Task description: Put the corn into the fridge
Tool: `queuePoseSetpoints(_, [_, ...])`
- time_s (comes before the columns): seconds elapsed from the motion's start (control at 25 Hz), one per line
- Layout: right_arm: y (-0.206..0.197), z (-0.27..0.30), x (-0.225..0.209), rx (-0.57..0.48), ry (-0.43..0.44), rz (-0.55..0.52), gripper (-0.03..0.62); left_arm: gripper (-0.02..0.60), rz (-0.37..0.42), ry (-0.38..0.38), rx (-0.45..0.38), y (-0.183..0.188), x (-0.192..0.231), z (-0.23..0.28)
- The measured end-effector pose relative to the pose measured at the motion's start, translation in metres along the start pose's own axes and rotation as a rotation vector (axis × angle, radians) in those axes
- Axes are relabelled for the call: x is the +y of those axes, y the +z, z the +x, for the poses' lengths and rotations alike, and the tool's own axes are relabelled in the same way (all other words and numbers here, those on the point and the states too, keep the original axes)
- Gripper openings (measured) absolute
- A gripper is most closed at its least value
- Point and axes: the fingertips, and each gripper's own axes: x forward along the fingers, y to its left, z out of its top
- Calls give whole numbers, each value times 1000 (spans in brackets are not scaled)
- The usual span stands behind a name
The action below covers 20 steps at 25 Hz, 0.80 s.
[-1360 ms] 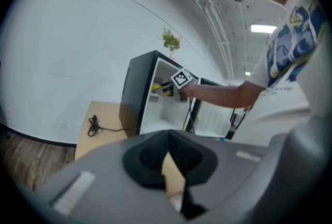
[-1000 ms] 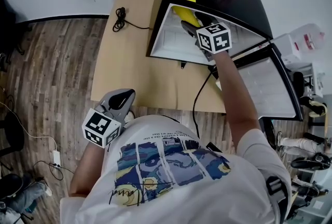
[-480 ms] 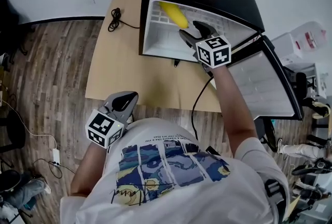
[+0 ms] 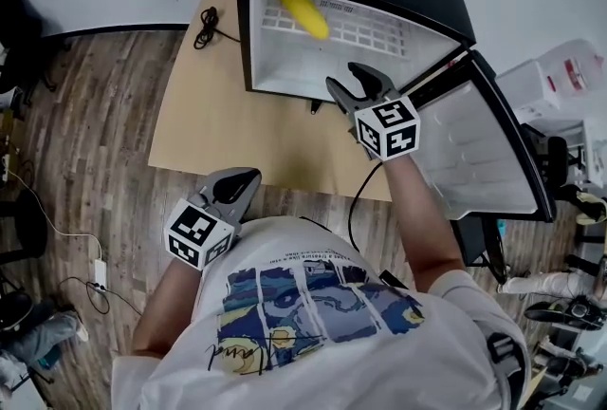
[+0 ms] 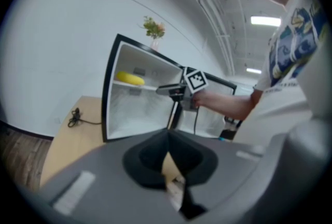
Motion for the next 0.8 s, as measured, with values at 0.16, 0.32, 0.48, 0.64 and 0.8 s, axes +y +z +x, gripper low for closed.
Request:
queuePoseSetpoints(0.16, [-17, -26, 17, -23, -1, 0, 131, 9, -17, 12, 0, -9, -18, 8])
queuePoseSetpoints(0.32, [-40, -53, 40, -25, 24, 36, 41, 9, -40, 11, 13, -21, -37, 16])
queuePoseSetpoints(0.48, [-62, -79, 66, -10, 84, 53, 23, 9, -54, 15, 27, -30, -50, 21])
queuePoseSetpoints(0.64, [-82, -101, 79, 8, 104, 70, 17, 9, -39, -17, 49, -33, -64, 33])
queuePoseSetpoints(0.8, [-97, -119, 83, 17, 95, 94, 17, 9, 1, -62, 74, -31, -81, 45])
